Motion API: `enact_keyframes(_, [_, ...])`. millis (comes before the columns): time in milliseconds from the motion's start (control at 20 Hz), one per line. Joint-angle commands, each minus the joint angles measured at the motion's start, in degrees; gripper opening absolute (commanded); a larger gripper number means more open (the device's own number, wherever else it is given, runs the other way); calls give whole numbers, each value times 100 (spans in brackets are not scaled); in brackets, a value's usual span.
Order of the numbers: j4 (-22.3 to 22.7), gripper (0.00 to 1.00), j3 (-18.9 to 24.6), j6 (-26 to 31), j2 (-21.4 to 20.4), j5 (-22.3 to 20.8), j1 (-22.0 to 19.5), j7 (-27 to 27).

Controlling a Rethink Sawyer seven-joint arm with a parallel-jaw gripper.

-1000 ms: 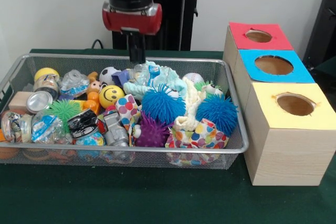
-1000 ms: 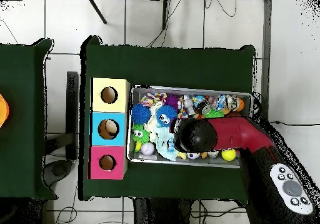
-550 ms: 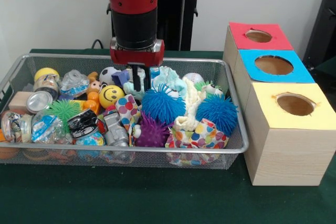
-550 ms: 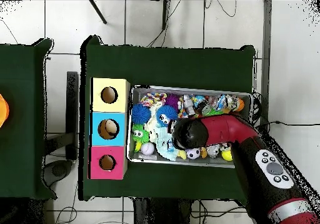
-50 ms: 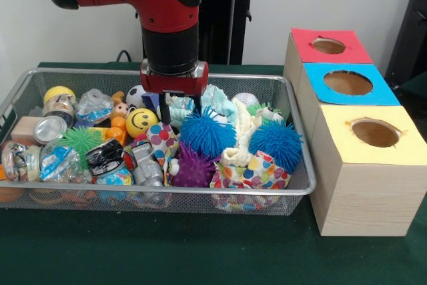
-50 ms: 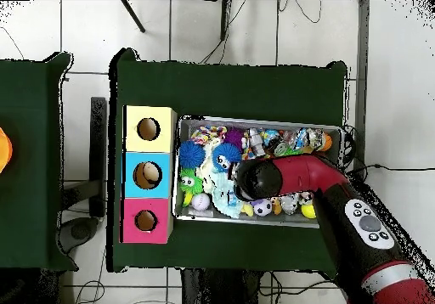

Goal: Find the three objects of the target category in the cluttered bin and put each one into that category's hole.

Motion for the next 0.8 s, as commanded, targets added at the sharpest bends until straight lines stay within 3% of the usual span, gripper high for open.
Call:
enact_keyframes(50, [-490,100,43,-121,174,-261,-160,-728])
enact_keyframes(300, [-449,100,64,-71,103,-234,-208,-774])
enact_keyframes(800, [-477,100,320,417,-173,-108,-659,-1466])
